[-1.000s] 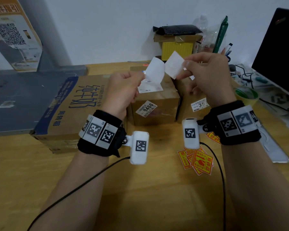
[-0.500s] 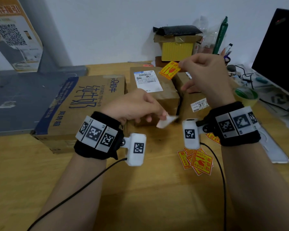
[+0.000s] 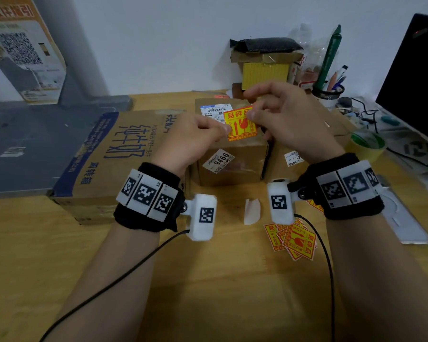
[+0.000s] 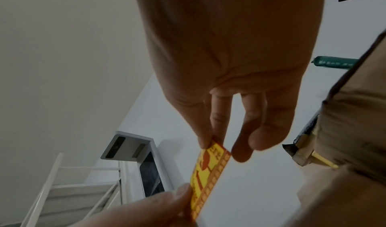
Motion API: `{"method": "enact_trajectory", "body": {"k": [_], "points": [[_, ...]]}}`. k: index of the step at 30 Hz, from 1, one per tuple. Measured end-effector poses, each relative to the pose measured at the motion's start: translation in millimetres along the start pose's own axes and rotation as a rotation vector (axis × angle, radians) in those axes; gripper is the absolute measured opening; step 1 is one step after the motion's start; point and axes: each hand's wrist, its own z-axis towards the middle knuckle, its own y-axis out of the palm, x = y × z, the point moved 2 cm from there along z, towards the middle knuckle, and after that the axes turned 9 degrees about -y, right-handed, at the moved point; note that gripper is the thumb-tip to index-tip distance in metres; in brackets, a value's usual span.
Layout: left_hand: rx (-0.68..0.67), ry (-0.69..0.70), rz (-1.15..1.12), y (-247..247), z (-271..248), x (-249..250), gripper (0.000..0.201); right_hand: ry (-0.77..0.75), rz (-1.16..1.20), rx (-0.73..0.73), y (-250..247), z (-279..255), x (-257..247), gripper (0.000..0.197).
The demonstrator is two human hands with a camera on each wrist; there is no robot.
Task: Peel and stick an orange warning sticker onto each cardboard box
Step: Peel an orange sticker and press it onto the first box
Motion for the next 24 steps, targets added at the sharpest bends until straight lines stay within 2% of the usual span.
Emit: {"method": "enact_trajectory", "body": {"k": [4,7,9,11,14,18,21,24], "points": [[0.046,0.015,-0.078,-3,5,-2,0.023,0.001,-0.048,0.014,1,0,3,0.031],[0.056,0.021,-0.077,-4,5,-3,0.023,0.067,-0.101,0.009,4,0,5,0.037],[0.059,0.032,-0.055,-4,6,-4,0.019,0.11,-0.168,-0.017,6,0,6,0.028],[0.058,0.018,-0.042,-4,4,-3,0.014,0.114,-0.195,-0.043,7,-1,6,0.006],[0.062,-0.019,0.002,-4,2,-3,0.012,0.122,-0.254,-0.044,10,0,8,0.025],[0.037,-0.058,0.016,-1,1,-2,0.019,0.105,-0.363,-0.034,15,1,8,0.024],[-0.004,-0.088,-0.024,0,0,0,0.015,0.068,-0.369,-0.038,17,4,12,0.025],[-0.008,-0.088,-0.006,0,1,0,0.015,0.106,-0.456,-0.085,23,5,14,0.028]]}}
